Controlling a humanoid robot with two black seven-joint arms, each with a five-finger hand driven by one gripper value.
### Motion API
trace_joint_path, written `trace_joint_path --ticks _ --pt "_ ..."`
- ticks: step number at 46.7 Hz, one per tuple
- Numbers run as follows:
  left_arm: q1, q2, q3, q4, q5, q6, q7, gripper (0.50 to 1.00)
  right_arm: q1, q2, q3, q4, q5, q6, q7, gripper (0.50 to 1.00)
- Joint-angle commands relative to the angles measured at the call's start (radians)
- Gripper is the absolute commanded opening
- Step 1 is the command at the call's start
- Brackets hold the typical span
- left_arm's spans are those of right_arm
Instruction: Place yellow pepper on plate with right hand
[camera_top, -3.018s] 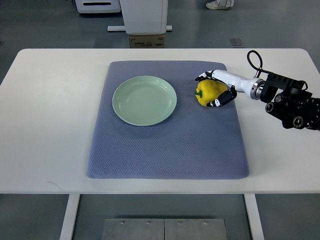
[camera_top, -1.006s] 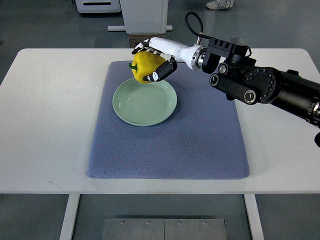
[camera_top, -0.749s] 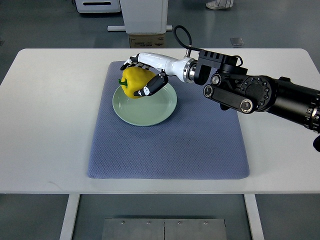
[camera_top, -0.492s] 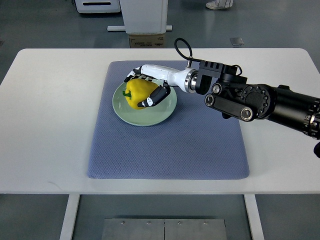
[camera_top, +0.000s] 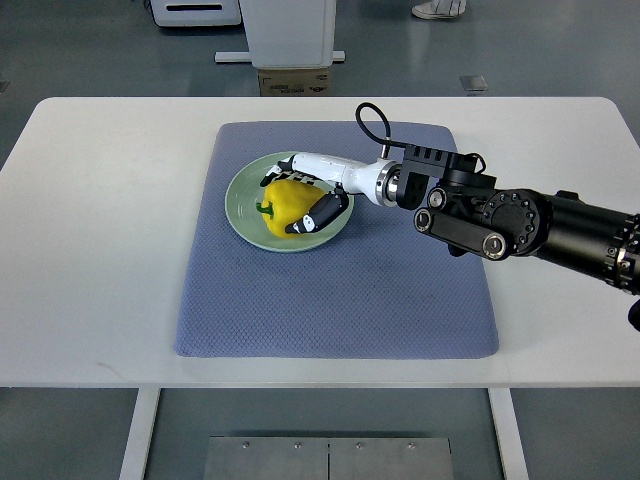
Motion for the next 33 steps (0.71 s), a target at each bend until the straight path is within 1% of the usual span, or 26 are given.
trace_joint_path --ticks 1,3,4,5,6,9,11,16,33 --pt "0.000 0.000 0.000 0.000 -0.001 0.001 0.000 1.000 -0.002 0.000 0.002 -0.001 0.001 -0.005 0.002 0.502" --pt "0.000 0.000 0.000 0.000 0.000 -0.001 0.000 1.000 -0.003 0.000 0.002 -0.002 0.001 -0.006 0.002 0.656" --pt "0.000 0.000 0.000 0.000 0.000 -0.001 0.000 1.000 -0.005 0.000 0.002 -0.002 0.001 -0.008 0.002 0.752" --pt "0.000 0.000 0.000 0.000 0.000 -0.001 0.000 1.000 -0.008 0.000 0.002 -0.002 0.001 -0.009 0.002 0.834" --pt "0.000 0.000 0.000 0.000 0.000 0.001 0.000 1.000 -0.010 0.000 0.002 -0.002 0.003 -0.011 0.002 0.886" --pt "0.000 0.000 0.000 0.000 0.000 -0.001 0.000 1.000 -0.016 0.000 0.005 -0.002 0.003 -0.011 0.002 0.978" --pt "0.000 0.000 0.000 0.000 0.000 -0.001 0.000 1.000 -0.016 0.000 0.007 -0.002 0.003 -0.011 0.003 0.993" --pt "0.000 0.000 0.000 0.000 0.000 -0.001 0.000 1.000 -0.016 0.000 0.007 -0.002 0.004 -0.011 0.003 1.000" --pt "0.000 0.000 0.000 0.000 -0.001 -0.001 0.000 1.000 -0.033 0.000 0.048 -0.035 0.020 -0.013 0.003 0.998"
